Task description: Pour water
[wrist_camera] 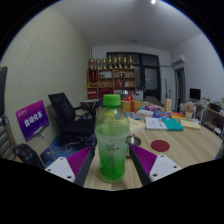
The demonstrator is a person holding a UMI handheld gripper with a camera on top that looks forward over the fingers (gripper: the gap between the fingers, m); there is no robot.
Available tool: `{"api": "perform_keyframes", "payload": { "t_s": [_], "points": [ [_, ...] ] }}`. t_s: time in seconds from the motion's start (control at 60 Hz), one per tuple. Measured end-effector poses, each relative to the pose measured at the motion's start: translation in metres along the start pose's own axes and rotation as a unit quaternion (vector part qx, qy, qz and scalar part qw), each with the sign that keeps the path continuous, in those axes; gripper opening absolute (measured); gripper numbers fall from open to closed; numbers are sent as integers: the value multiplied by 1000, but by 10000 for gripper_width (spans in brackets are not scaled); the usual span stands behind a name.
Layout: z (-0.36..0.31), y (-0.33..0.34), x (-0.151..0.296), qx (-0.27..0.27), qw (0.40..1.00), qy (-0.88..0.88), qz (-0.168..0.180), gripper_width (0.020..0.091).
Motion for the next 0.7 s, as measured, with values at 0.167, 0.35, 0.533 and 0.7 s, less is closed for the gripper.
{"api": "perform_keyframes", "payload": {
  "t_s": [0.167, 0.35, 0.533, 0.7],
  "points": [
    [18, -31, -3, -25, 997, 66, -9, 493],
    [10, -40, -3, 12, 997, 69, -34, 420],
    [-44, -59, 33, 126, 968, -216, -28, 403],
    [-82, -62, 77, 193, 785, -588, 11, 403]
  ]
}}
Point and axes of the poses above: the point between the fingertips, and its own axes, seen from behind it with the camera up: z to the right, x up, y backward, against the way the camera looks, the point moved 2 cm from there along y, backward, against the way the camera looks, and after that the axes turned 13 degrees about x, right-handed, at the moved point
